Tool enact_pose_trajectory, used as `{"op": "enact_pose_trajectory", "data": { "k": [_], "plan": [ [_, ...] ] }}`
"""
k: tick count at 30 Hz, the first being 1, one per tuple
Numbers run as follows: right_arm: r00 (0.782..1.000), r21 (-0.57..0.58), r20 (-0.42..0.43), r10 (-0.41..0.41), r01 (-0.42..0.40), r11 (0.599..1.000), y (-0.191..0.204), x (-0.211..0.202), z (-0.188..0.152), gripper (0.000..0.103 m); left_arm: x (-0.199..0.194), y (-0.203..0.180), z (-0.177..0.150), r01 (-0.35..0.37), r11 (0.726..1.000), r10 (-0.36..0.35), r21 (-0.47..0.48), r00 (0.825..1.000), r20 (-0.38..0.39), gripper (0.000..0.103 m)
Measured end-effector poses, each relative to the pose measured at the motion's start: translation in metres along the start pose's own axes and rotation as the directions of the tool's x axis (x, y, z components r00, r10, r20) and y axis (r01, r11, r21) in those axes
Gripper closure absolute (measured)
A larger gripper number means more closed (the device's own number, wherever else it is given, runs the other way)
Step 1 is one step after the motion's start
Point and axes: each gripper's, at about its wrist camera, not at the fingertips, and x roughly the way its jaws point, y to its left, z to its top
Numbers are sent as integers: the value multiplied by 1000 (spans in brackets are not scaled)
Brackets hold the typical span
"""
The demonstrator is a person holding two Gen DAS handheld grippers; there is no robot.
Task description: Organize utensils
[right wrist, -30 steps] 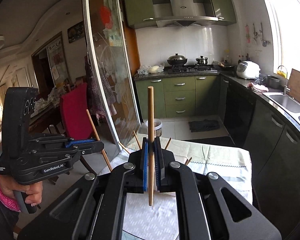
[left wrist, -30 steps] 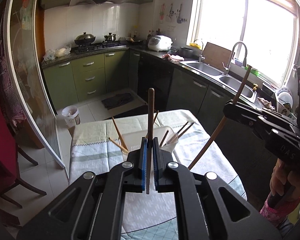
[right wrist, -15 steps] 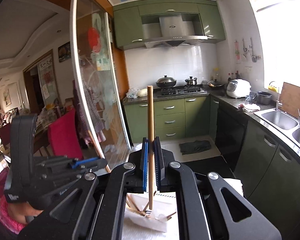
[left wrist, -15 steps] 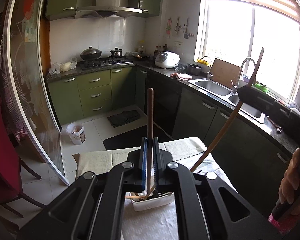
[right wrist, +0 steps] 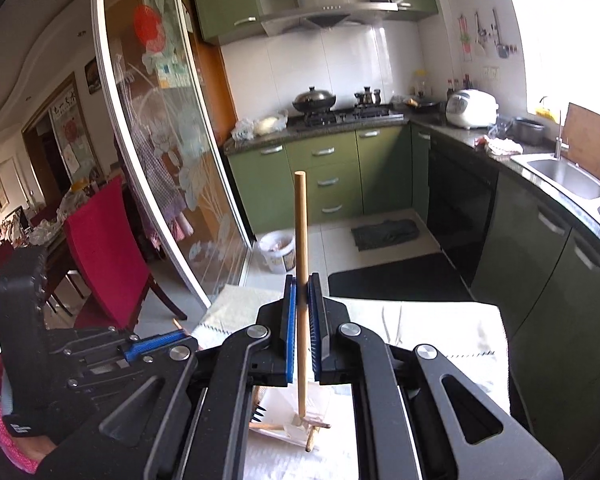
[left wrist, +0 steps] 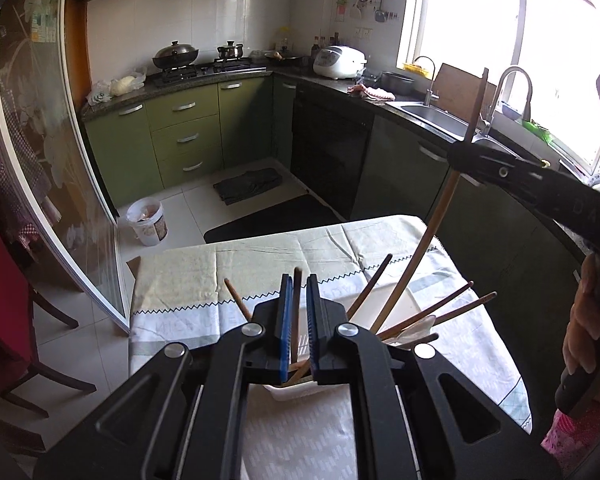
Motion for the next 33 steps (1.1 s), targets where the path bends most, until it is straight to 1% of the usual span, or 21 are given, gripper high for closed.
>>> {"op": "enact_pose_trajectory", "data": {
  "k": [2,3,4,6,9,13,18,20,21,22,23,25,26,27,28,29,30,31,32,33],
  "plan": [
    [1000,8,-27,6,-6,1000,-4,11,-10,96,2,3,-5,1,1000,-1,-3,1000,-8,89],
    [999,11,-40,10,-10,1000,-6,15,-15,96,2,4,-9,4,1000,-4,-7,1000,-12,81],
    [999,17,-52,14,-13,1000,-8,20,-18,96,1,5,-12,10,1000,-10,-10,1000,-13,78],
    [998,18,-64,11,-10,1000,-9,27,-23,96,-4,7,-17,13,1000,-13,-16,1000,-2,78],
    [997,18,-81,11,-10,1000,-11,34,-32,96,-21,10,-25,14,999,-12,-30,999,48,78],
    [995,15,-101,11,-9,1000,-10,39,-43,95,-42,8,-42,11,1000,-9,-24,995,99,70],
    [994,15,-105,12,-10,1000,-9,34,-52,94,-55,7,-65,8,1000,-6,-18,994,112,69],
    [996,14,-89,16,-15,1000,-7,22,-54,94,-59,9,-76,14,999,-11,-29,994,110,65],
    [997,12,-74,19,-19,1000,-5,13,-55,92,-61,10,-82,19,999,-15,-38,994,111,60],
    [998,7,-55,24,-23,1000,-3,1,-57,86,-64,11,-88,17,999,-12,-45,993,116,53],
    [999,0,-36,24,-24,1000,-2,-11,-56,84,-68,11,-95,9,999,-4,-44,992,123,49],
    [1000,-20,4,19,-19,1000,0,-38,-62,72,-75,9,-107,0,1000,4,-31,991,131,34],
    [1000,-27,20,19,-18,999,2,-51,-65,68,-79,8,-113,-1,999,6,-35,990,140,30],
    [999,-33,37,19,-17,999,4,-65,-71,58,-85,9,-119,-4,999,11,-43,988,155,19],
    [998,-41,56,19,-16,999,4,-80,-80,46,-91,8,-126,-6,999,14,-48,985,170,8],
    [997,-46,70,21,-18,999,5,-93,-89,39,-98,8,-133,-6,999,16,-52,982,189,7],
    [996,-49,86,25,-21,999,5,-105,-100,22,-103,9,-139,-12,998,24,-59,979,202,7],
    [995,-48,99,31,-27,998,5,-118,-116,6,-107,9,-147,-21,998,34,-63,977,212,7],
    [994,-49,106,36,-30,998,5,-128,-130,4,-110,7,-155,-26,998,39,-62,975,218,7],
    [993,-52,107,41,-35,998,5,-137,-145,4,-112,5,-162,-30,998,42,-58,975,219,7]
  ]
}}
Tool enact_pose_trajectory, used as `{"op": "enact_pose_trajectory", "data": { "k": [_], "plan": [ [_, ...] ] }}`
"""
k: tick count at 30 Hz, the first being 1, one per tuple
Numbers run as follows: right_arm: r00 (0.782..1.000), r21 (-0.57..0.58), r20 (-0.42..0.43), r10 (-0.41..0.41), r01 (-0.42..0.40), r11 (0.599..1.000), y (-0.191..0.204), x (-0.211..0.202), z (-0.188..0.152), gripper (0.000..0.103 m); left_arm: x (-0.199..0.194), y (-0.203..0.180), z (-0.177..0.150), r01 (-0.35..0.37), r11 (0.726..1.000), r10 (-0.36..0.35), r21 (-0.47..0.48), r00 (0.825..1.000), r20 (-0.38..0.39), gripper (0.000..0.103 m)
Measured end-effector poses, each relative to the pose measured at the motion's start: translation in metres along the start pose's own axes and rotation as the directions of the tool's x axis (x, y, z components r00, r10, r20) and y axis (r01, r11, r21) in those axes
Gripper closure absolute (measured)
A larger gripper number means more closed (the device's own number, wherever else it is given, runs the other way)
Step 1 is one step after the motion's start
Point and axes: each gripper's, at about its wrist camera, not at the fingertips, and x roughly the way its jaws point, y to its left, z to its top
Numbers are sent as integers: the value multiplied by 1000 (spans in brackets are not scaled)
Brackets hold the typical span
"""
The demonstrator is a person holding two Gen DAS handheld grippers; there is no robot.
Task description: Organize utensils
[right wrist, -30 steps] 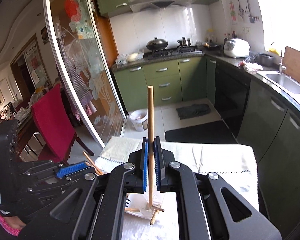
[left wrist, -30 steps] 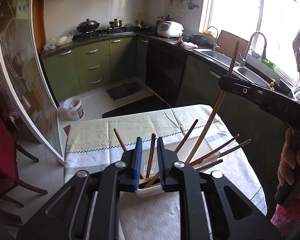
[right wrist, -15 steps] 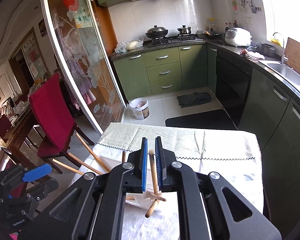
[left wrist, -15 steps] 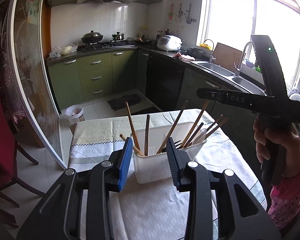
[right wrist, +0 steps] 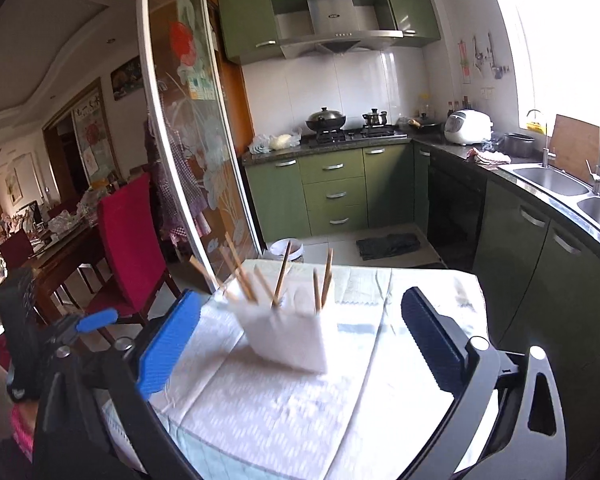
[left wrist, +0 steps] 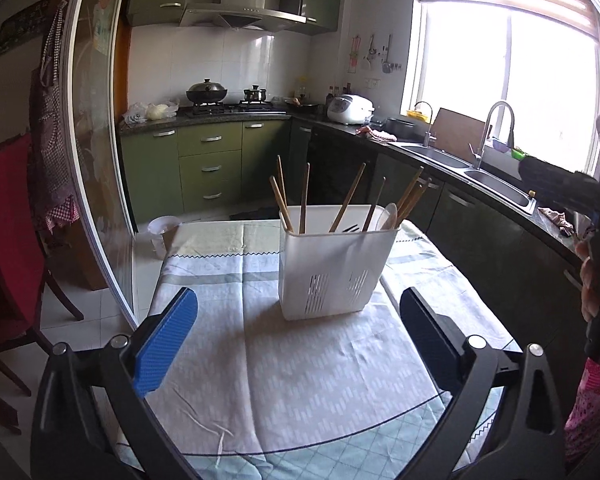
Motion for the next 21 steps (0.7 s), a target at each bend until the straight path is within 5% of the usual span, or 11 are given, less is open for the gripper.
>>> {"op": "enact_pose_trajectory", "data": {
  "k": [10,21],
  "plan": [
    [1000,-12,-17,7,-8,1000,27,-49,-118,4,-32,-20,-49,-39,997,40,69,999,-12,7],
    [998,-2,46,-33,33,999,44,-116,-134,4,-95,-30,-61,-58,996,53,70,996,70,7]
  ]
}}
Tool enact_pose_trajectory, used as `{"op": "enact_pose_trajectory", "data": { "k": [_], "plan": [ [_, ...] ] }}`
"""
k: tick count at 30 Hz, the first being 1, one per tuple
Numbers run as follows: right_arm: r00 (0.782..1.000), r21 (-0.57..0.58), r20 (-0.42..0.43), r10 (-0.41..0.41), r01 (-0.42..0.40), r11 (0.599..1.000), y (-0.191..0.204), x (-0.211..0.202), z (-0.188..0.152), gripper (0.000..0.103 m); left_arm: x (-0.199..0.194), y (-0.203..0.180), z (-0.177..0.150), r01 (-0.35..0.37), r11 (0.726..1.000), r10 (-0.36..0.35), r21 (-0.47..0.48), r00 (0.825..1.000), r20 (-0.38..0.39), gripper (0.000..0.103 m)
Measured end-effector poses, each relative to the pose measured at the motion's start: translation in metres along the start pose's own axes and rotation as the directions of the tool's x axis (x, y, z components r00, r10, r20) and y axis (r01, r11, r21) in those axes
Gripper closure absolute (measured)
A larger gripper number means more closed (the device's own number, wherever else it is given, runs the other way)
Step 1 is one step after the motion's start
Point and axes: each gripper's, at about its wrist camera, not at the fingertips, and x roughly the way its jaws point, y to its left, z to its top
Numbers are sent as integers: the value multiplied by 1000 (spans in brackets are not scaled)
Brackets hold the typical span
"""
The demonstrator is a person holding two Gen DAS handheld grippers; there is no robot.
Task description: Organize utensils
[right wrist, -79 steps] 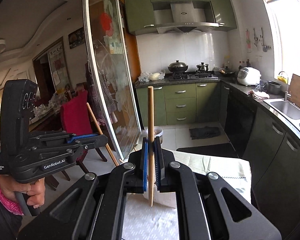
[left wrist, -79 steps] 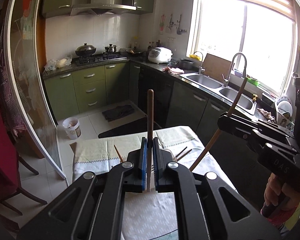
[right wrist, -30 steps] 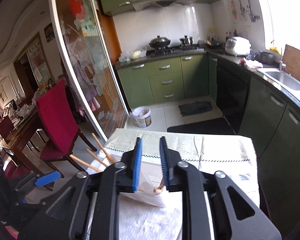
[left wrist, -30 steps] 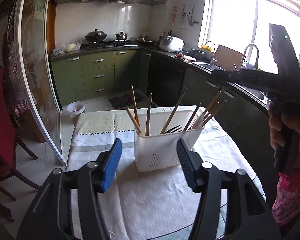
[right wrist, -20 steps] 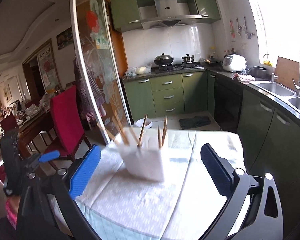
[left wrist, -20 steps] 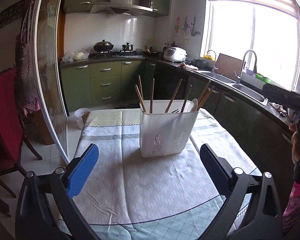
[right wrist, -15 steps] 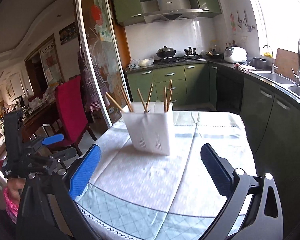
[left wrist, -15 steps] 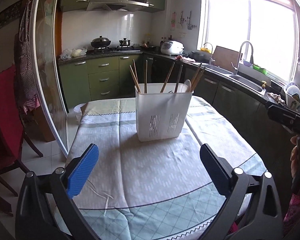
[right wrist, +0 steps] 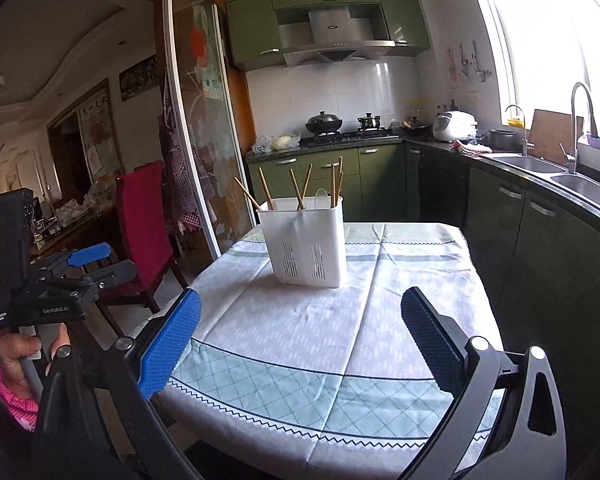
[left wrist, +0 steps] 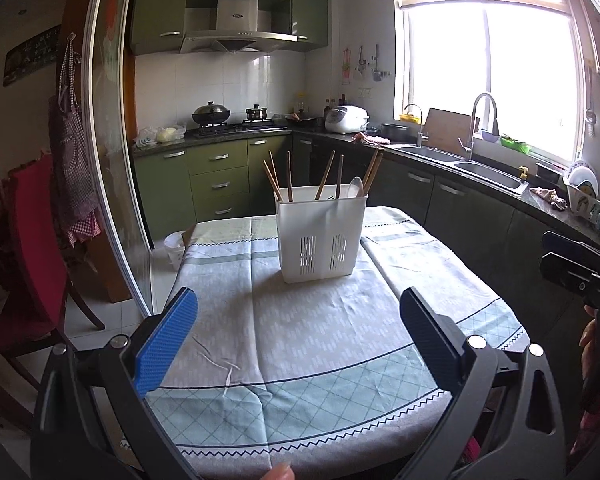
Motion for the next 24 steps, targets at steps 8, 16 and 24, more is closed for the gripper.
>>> {"op": "enact_pose_trajectory", "data": {
  "k": [8,16,24],
  "plan": [
    [995,-2,39,-87,87,996,-3,-6,4,4,0,5,-14,-22,999,21,-35,1000,-5,7],
    [993,-19,37,-116,117,993,-3,-5,2,4,1,8,-20,-29,998,28,-48,999,-24,7],
    [993,-29,26,-113,113,993,0,-2,1,4,-6,6,-20,-44,998,44,-43,999,-11,7]
  ]
}}
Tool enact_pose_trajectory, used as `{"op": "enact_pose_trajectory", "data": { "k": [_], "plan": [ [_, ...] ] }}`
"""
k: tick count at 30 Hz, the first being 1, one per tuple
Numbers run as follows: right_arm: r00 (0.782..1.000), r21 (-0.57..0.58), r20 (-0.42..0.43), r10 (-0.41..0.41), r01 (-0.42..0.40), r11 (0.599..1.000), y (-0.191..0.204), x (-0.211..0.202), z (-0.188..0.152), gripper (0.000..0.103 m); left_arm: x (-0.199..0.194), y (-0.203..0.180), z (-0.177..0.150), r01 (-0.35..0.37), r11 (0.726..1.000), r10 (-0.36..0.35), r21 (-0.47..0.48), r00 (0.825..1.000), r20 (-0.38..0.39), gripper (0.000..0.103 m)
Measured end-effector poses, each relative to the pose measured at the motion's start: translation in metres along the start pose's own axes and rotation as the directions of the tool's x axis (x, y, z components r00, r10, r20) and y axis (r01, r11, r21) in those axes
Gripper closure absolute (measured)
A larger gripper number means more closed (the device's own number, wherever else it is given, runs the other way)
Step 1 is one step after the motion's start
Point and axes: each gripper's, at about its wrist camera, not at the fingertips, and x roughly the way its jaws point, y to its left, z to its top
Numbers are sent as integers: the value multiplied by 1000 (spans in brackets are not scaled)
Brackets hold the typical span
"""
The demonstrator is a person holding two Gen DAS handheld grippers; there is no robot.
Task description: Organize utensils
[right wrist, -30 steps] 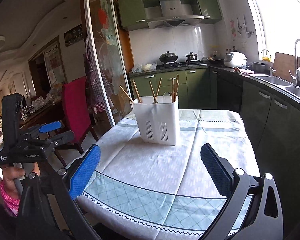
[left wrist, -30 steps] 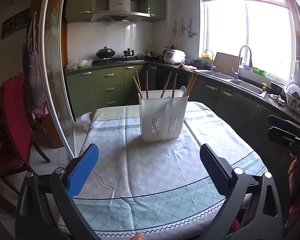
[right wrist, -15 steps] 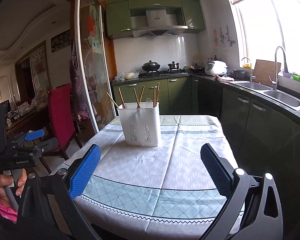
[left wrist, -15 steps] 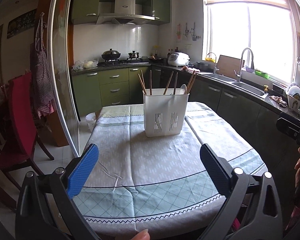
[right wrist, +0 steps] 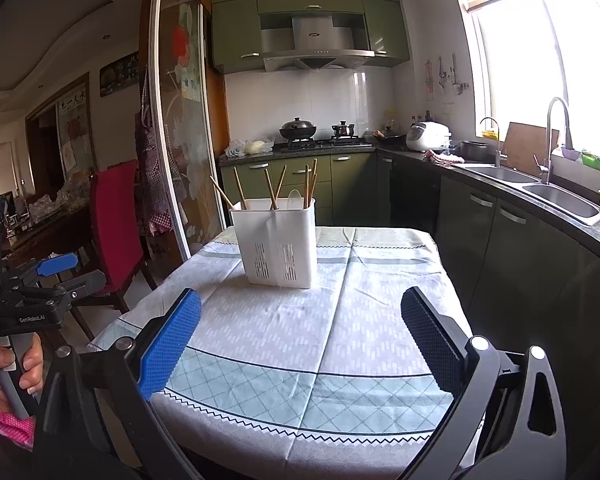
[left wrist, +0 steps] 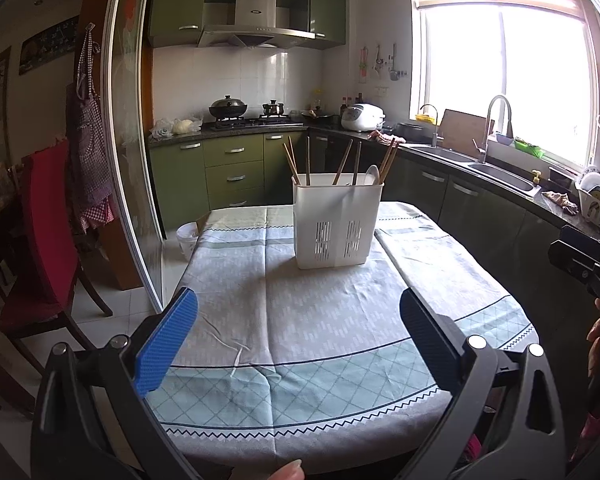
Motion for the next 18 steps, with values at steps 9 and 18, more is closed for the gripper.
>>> {"op": "enact_pose_trajectory", "data": {
  "k": [9,18],
  "plan": [
    [1000,-7,-7,8,-8,1000,2,5,0,4,-2,2,-1,-2,1000,2,2,1000,0,7],
    [1000,-7,-12,10,-10,1000,3,7,0,4,-1,2,-1,-6,1000,6,2,1000,-3,7]
  ]
}}
